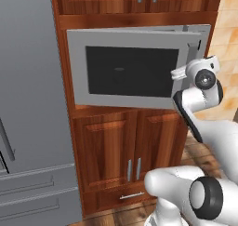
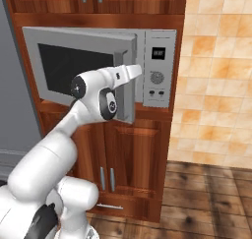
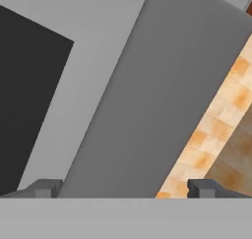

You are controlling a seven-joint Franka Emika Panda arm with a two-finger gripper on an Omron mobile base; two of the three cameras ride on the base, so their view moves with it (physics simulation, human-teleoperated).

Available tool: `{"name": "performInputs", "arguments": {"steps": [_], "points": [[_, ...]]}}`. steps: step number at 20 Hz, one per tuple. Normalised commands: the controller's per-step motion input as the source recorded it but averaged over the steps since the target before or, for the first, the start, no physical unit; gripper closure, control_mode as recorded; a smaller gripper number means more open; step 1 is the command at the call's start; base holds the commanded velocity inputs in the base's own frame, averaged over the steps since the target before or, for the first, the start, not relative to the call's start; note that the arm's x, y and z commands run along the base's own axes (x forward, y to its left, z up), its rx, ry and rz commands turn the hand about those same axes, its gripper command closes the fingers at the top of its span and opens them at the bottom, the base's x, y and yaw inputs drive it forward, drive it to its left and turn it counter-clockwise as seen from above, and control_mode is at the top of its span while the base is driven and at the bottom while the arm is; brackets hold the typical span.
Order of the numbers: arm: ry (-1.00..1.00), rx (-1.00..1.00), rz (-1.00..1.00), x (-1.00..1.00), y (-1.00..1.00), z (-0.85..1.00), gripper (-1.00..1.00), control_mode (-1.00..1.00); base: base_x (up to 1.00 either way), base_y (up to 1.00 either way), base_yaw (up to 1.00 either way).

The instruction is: Pick the mug from the counter and place it inside the microwave. Then close the microwave.

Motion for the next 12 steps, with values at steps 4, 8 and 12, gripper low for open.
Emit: {"name": "performInputs", "arguments": {"steps": [4,8,12], "points": [[0.07,0.00,0.02,0.42,-0.31,0.11,-1.00,-1.00,0.00,0.00,0.00],[0.08,0.00,0.02,0.43,-0.30,0.09,-1.00,-1.00,0.00,0.00,0.00],[0.07,0.00,0.02,0.42,-0.30,0.04,-1.00,-1.00,0.00,0.00,0.00]]}}
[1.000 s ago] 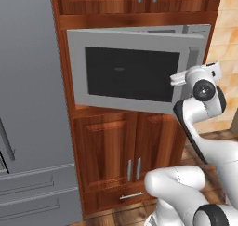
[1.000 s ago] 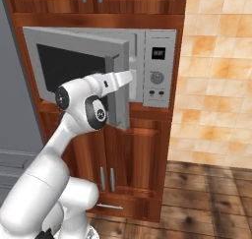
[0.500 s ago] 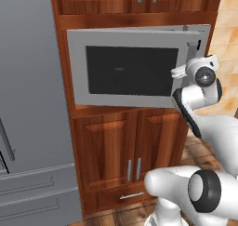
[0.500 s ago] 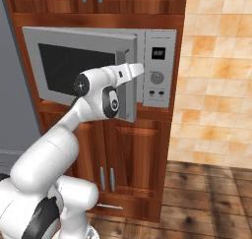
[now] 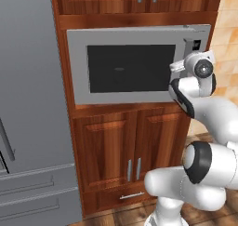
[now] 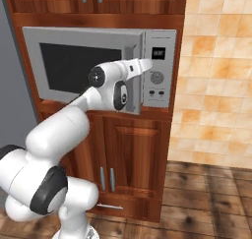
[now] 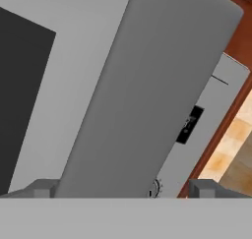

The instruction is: Pick the mug from the counter and place it inside the microwave. Then close the microwave.

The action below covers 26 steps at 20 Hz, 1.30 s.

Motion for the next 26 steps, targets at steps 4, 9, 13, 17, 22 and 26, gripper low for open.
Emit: {"name": "performInputs", "arguments": {"steps": [4,9,13,17,22,26], "points": [[0.06,0.00,0.03,0.40,-0.31,0.02,-1.00,-1.00,0.00,0.00,0.00],[0.06,0.00,0.03,0.44,-0.32,0.01,-1.00,-1.00,0.00,0.00,0.00],[0.07,0.00,0.03,0.40,-0.28,0.04,-1.00,-1.00,0.00,0.00,0.00],[0.10,0.00,0.04,0.39,-0.22,0.01,-1.00,-1.00,0.00,0.00,0.00],[0.11,0.00,0.04,0.35,-0.17,0.00,-1.00,-1.00,0.00,0.00,0.00],[0.05,0.00,0.01,0.16,-0.05,0.00,-1.00,-1.00,0.00,0.00,0.00]]}}
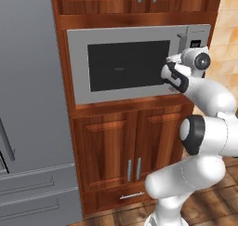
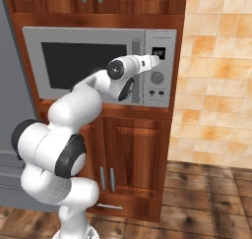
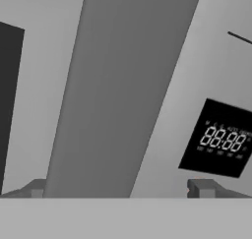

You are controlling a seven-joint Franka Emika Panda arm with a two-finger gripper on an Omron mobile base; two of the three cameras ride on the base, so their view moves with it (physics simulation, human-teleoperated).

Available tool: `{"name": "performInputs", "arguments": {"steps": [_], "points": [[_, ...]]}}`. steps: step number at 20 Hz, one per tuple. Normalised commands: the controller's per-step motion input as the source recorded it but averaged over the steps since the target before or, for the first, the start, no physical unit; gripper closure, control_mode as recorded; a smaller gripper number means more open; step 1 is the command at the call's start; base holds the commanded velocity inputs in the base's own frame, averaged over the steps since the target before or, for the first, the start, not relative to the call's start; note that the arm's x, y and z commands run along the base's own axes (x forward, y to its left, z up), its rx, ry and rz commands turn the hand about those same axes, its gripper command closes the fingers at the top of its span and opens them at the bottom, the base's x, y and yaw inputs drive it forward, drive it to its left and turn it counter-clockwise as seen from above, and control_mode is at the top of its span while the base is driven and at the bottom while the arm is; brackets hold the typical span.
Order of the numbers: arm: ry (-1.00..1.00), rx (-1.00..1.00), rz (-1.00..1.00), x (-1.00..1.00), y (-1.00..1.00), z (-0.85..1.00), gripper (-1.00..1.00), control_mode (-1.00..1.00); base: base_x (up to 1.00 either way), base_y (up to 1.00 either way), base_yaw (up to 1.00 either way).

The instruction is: Pick the mug from the counter and place it inside the microwave. Then close the microwave.

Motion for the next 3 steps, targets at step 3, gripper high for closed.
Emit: {"name": "performInputs", "arguments": {"steps": [3], "points": [[0.00,0.00,0.01,0.00,-0.04,0.00,-1.00,-1.00,0.00,0.00,0.00]]}}
